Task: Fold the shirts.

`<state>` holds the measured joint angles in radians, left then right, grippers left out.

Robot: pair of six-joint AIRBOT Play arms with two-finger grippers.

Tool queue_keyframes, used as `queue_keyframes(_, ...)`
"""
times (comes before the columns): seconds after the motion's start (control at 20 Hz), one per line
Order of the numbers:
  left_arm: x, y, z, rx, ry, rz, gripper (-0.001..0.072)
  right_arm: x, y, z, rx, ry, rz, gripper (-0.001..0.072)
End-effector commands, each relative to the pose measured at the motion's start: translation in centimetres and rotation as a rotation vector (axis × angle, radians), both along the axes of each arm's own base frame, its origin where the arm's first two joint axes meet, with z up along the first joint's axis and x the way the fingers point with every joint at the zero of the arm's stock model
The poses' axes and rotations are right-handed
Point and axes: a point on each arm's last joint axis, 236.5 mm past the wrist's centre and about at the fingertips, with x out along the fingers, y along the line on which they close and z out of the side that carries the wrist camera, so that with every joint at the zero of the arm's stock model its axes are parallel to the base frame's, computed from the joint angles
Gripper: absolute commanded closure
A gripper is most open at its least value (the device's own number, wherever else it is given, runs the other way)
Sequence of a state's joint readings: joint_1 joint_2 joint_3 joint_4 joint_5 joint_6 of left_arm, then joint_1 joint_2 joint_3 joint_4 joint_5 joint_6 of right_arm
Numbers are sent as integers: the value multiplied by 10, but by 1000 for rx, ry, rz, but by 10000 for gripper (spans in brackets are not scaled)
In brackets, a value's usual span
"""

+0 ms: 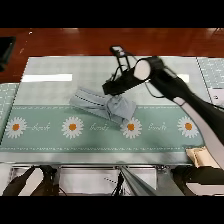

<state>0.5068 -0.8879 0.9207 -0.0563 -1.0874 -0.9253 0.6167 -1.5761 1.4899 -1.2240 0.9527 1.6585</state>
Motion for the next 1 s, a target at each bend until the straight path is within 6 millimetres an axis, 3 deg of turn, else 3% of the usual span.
queue_keyframes(0.0,-39,-3,25,51,-47,-7,688,1,68,-29,165,27,-39,679)
queue_keyframes(0.05,-39,-4,24,64,-41,1,688,-2,81,-33,205,48,-53,669)
queue_keyframes(0.1,-40,-7,22,76,-36,-4,688,-2,94,-35,247,52,-74,593)
queue_keyframes(0.2,-39,-13,12,104,-9,-22,688,8,113,-24,340,18,-130,363)
queue_keyframes(0.25,-38,-16,6,121,6,-31,688,13,116,-16,368,-9,-145,282)
queue_keyframes(0.3,-38,-18,-1,135,30,-38,688,13,115,-10,373,-17,-141,268)
queue_keyframes(0.4,-36,-17,-9,169,50,-26,687,8,96,-5,303,-24,-71,267)
queue_keyframes(0.5,-32,-11,-12,183,56,0,688,-2,46,-16,109,5,19,268)
queue_keyframes(0.55,-31,-8,-12,184,56,15,687,-5,3,-25,-44,26,55,270)
queue_keyframes(0.7,-27,-2,-14,198,61,47,687,-5,-167,-36,-596,100,39,278)
queue_keyframes(0.75,-27,-1,-18,217,72,50,687,-9,-212,-35,-698,146,4,278)
queue_keyframes(0.8,-27,1,-24,242,87,52,687,-17,-242,-39,-710,205,-46,281)
queue_keyframes(0.85,-27,2,-32,273,106,50,686,-30,-258,-50,-652,279,-96,281)
queue_keyframes(0.95,-31,2,-46,330,144,37,686,-59,-254,-82,-436,409,-188,248)
